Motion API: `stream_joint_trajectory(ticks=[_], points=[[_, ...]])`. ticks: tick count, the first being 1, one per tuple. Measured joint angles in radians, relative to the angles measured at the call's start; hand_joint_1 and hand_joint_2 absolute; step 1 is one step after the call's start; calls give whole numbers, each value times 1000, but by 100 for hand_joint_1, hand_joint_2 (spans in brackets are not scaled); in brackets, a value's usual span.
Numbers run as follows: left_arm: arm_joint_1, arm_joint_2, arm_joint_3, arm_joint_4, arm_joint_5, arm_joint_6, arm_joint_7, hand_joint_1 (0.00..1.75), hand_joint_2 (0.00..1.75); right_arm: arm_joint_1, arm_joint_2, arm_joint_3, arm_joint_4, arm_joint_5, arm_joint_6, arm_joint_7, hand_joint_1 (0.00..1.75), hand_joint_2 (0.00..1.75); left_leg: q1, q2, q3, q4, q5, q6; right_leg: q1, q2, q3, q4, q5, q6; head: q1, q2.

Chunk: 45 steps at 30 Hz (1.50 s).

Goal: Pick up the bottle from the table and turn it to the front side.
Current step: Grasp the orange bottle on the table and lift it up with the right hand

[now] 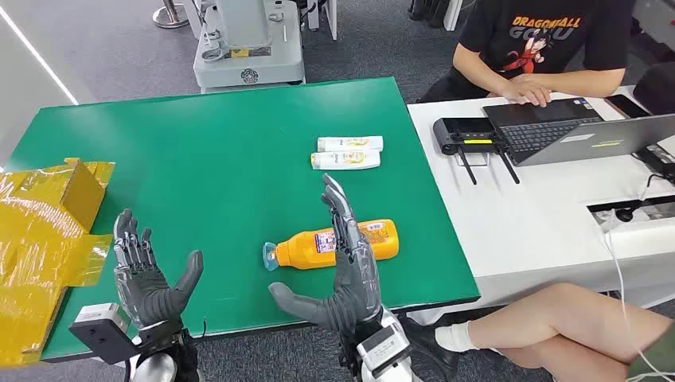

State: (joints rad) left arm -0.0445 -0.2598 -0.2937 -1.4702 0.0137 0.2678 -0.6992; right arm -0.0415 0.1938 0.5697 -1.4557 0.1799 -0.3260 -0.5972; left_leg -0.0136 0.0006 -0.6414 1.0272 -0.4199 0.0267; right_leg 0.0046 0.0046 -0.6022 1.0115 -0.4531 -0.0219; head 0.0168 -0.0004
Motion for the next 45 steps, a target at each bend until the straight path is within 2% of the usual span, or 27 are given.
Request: stream_joint_trajectory(ticks=[6, 10, 12, 15, 17, 20, 22, 29, 33, 39, 45], points=[[0, 0, 2, 0, 0, -4, 0, 0, 175, 2, 1, -6, 0, 30, -14, 1, 0, 175, 0, 0, 0, 0, 0, 0, 0, 0, 0, 0, 0, 0, 0, 0], [0, 0, 4, 0, 0, -10, 0, 0, 175, 6, 1, -16, -4, 122, -74, 12, 0, 175, 0, 0, 0, 0, 0, 0, 0, 0, 0, 0, 0, 0, 0, 0], [0, 0, 7, 0, 0, -17, 0, 0, 175, 11, 1, -27, -11, 199, -117, 34, 0, 175, 0, 0, 0, 0, 0, 0, 0, 0, 0, 0, 0, 0, 0, 0], [-2, -2, 15, 0, 0, -33, 0, 0, 175, 29, -6, -59, -33, 364, -152, 108, 0, 175, 0, -1, 0, 0, 0, 0, 0, -1, 0, 0, 0, 0, 0, 0], [-2, -2, 21, 0, 1, -43, 0, 0, 175, 53, -19, -94, -50, 489, -172, 159, 0, 175, 0, -1, 0, 0, 0, 0, 0, -1, 0, 0, 0, 0, 0, 0], [-4, -3, 28, 0, 3, -55, 0, 0, 175, 77, -37, -149, -62, 689, -250, 213, 0, 175, 0, -1, 0, 0, 0, 0, 0, -1, 0, 0, 0, 0, 0, 0], [-5, -3, 31, 0, 5, -63, 0, 0, 175, 83, -55, -180, -65, 759, -268, 241, 0, 175, 0, -1, 0, 0, 0, 0, 0, -1, 0, 0, 0, 0, 0, 0], [-7, -5, 45, 4, 6, -95, 0, 0, 175, 85, -177, -255, -64, 809, -136, 332, 0, 175, 0, -1, 0, 0, 0, 0, 0, -1, 1, 0, 1, 1, 0, 0], [-12, -5, 45, 8, 11, -99, 0, 0, 175, 49, -251, -274, -48, 824, -43, 347, 0, 175, -1, -1, 0, 0, 0, 0, 0, -1, 1, 0, 1, 1, 0, 0], [-24, -5, 45, 15, 29, -108, 0, 0, 175, -86, -368, -279, 55, 737, 198, 317, 0, 175, 0, 0, 0, 1, 0, 1, 0, 0, 1, 0, 3, 2, 0, 0], [-38, -5, 47, 20, 42, -117, 0, 0, 175, -292, -482, -254, 236, 621, 445, 253, 0, 175, -1, -1, 0, 1, 2, 2, 0, -1, 2, 0, 4, 3, 0, 0]])
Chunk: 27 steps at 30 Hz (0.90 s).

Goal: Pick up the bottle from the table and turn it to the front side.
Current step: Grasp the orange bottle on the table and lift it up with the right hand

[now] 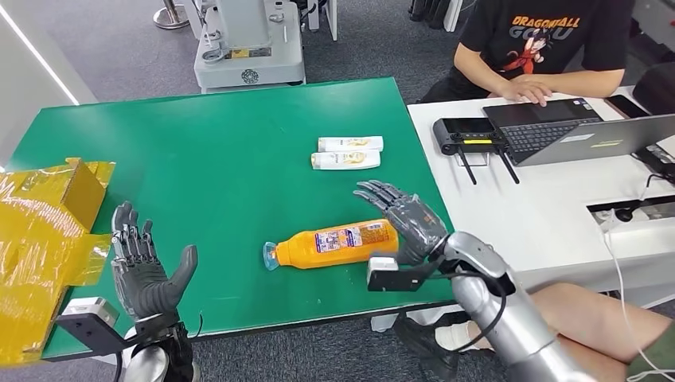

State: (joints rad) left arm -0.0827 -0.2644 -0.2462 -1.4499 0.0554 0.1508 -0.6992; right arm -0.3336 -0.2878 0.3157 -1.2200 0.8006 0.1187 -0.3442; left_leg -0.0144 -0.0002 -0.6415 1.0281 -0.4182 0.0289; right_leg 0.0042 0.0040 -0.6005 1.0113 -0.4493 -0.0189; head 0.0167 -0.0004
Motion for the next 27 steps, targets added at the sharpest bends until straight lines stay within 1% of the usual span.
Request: stream_joint_trajectory(ticks=[2, 4, 7, 10, 15, 22, 27], points=[[-5, 0, 4, 1, 0, -2, 0, 0, 175, -91, -25, 26, 83, -16, 56, -10, 0, 175, 0, 0, 0, 0, 0, 0, 0, 0, 0, 0, 1, 0, 0, 0], [-9, 0, 10, 2, -2, -3, 0, 0, 175, -193, -34, 64, 181, -20, 81, -8, 0, 175, 0, 1, 0, 0, 1, 1, 0, 1, 0, 0, 1, 0, 0, 0], [-12, 0, 15, 2, -7, -3, 0, 0, 175, -334, -31, 135, 329, -25, 114, 8, 0, 175, 0, -1, 0, 0, 2, 1, 0, -1, 0, 0, 2, 0, 0, 0], [-12, -1, 22, 2, -13, -3, 0, 0, 175, -426, -21, 198, 445, -40, 143, 13, 0, 175, 0, -3, 0, 0, 2, 1, 0, -3, 0, 0, 1, 0, 0, 0], [-12, -1, 30, 1, -17, 3, 0, 0, 175, -525, 8, 285, 579, -79, 243, 9, 0, 175, 0, -3, 0, 0, 2, 1, 0, -2, 0, 1, 1, 0, 0, 0], [-13, -1, 38, 0, -11, 25, 0, 0, 175, -629, 84, 394, 706, -113, 374, -26, 0, 175, 0, -3, 0, 0, 2, 1, 0, -2, 0, 1, 1, 0, 0, 0], [-14, -1, 43, 0, -7, 28, 0, 0, 175, -668, 123, 457, 758, -128, 411, -35, 0, 175, 0, -3, 0, 0, 3, 1, 0, -3, 0, 1, 1, 0, 0, 0]])
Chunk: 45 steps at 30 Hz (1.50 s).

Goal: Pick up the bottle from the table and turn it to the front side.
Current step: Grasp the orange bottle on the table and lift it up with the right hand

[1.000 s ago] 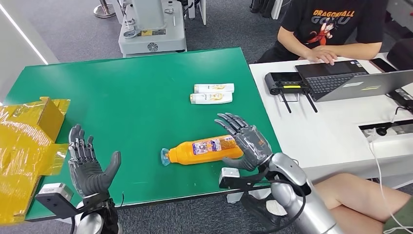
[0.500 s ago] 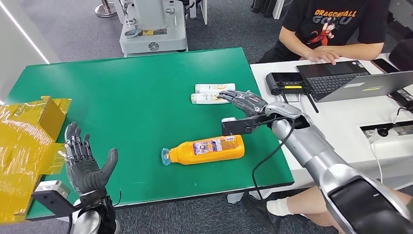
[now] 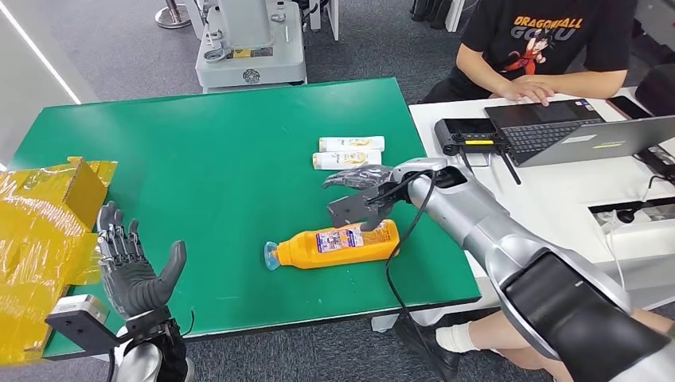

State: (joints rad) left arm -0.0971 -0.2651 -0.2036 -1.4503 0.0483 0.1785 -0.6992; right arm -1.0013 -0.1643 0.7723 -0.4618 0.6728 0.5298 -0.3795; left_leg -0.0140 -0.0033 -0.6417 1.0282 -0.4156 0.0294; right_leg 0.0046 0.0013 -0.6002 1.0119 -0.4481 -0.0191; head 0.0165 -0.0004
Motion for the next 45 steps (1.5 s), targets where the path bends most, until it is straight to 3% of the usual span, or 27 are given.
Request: stream_joint_trajectory(ticks=[12, 21, 37, 45], points=[[-7, -1, 4, 0, 3, -3, 0, 0, 175, -13, 22, 76, 45, -21, 1, -6, 0, 175, 0, 0, 0, 0, 0, 0, 0, 0, 0, 0, 0, 0, 0, 0], [-7, -1, 4, 0, 6, -5, 0, 0, 175, 3, -4, 127, 45, -47, 3, -17, 0, 175, 0, 0, 0, 0, 0, 0, 0, 0, 0, 0, 0, 0, 0, 0], [-11, -1, 4, 8, 15, 1, 0, 0, 175, 116, -58, 170, 13, -129, -63, -12, 0, 175, 0, 1, 0, 0, 0, 0, 0, 1, 0, -1, 0, 0, 0, 0], [-15, 0, 4, 12, 19, 22, 0, 0, 175, 128, -28, 205, 15, -148, -107, -16, 0, 175, 0, 3, 1, 0, 0, 0, 0, 3, 0, 0, 0, 0, 0, 0]])
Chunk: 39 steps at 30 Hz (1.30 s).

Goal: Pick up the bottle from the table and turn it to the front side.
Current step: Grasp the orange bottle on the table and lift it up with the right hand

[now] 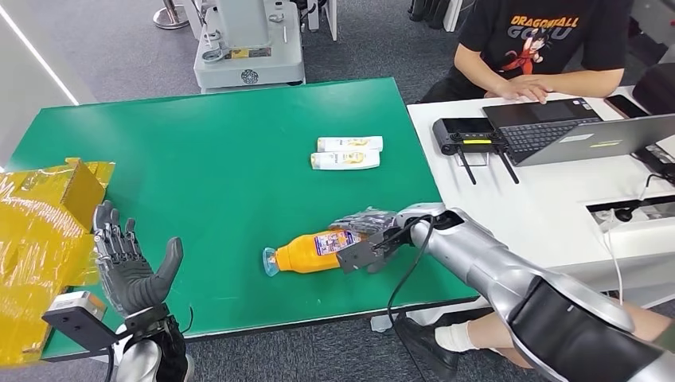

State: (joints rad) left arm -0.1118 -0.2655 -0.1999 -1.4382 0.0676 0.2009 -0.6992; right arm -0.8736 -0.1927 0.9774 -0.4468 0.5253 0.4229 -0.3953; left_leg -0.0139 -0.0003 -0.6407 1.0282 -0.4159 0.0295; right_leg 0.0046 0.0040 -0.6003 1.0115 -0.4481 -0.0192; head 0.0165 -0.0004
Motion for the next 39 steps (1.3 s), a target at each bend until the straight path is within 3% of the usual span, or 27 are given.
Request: stream_joint_trajectory(ticks=[3, 4, 5, 7, 8, 10, 16, 30, 31, 34, 35, 39], points=[[0, 0, 0, 0, -2, 6, 0, 0, 175, 3, 14, 11, 0, -6, -14, -11, 0, 175, 0, 0, 0, 0, 0, 0, 0, 0, 0, 0, 0, 0, 0, 0], [0, 0, 0, 0, -2, 9, 0, 0, 175, 4, 17, 14, 0, -9, -22, -14, 12, 175, 0, -1, 0, 0, 0, 0, 0, 0, 0, 0, 0, 0, 0, 0], [0, 0, 0, 0, -3, 12, 0, 0, 175, 6, 21, 17, 0, -12, -36, -15, 46, 175, 0, -1, 0, 0, 0, 0, 0, -1, 0, 0, 0, 0, 0, 0], [0, 0, 0, 0, -3, 16, 0, 0, 175, 12, 29, 21, 0, -15, -76, -12, 133, 175, 0, -1, 0, 0, 0, 0, 0, -1, 0, 0, 0, 0, 0, 0], [0, 0, 0, 0, -3, 18, 0, 0, 175, 17, 34, 23, 0, -17, -102, -9, 164, 175, 0, -1, 0, 0, 0, 0, 0, -1, 0, 0, 0, 0, 0, 0], [0, 0, 0, 0, -4, 19, 0, 0, 175, 30, 45, 25, 0, -27, -150, -4, 175, 175, 0, -1, 0, 0, 0, 0, 0, -1, 0, 0, 0, 0, 0, 0], [1, 0, -1, 0, -6, 28, 0, 0, 175, 57, 58, 25, 0, -63, -228, -21, 175, 175, 0, -1, 0, 0, 0, 0, 0, -1, 1, 0, 0, 0, 0, 0], [1, 0, -1, 0, -6, 22, 0, 0, 175, 69, 60, 18, 0, -86, -236, -36, 175, 175, 0, -1, 0, 0, 0, 0, 0, -1, 1, 0, 0, 0, 0, 0], [1, 0, -1, 0, -6, 22, 0, 0, 175, 69, 60, 17, 0, -87, -237, -36, 138, 175, 0, -1, 0, 0, 0, 0, 0, -1, 0, 0, 0, 0, 0, 0], [1, 0, -1, 0, -8, 21, 0, 0, 175, 70, 60, 17, 0, -87, -238, -35, 7, 175, 0, -1, 0, 0, 0, 0, 0, -1, 0, 0, 0, 0, 0, 0], [1, 0, -1, 0, -9, 20, 0, 0, 175, 71, 60, 17, 0, -87, -239, -35, 0, 175, 0, -1, 0, 0, 0, 0, 0, -1, 1, 0, 0, 0, 0, 0], [1, 0, -1, 0, -12, 19, 0, 0, 175, 73, 60, 17, 0, -87, -248, -21, 0, 175, 0, -1, 0, 0, 0, 0, 0, -1, 1, 0, 0, 0, 0, 0]])
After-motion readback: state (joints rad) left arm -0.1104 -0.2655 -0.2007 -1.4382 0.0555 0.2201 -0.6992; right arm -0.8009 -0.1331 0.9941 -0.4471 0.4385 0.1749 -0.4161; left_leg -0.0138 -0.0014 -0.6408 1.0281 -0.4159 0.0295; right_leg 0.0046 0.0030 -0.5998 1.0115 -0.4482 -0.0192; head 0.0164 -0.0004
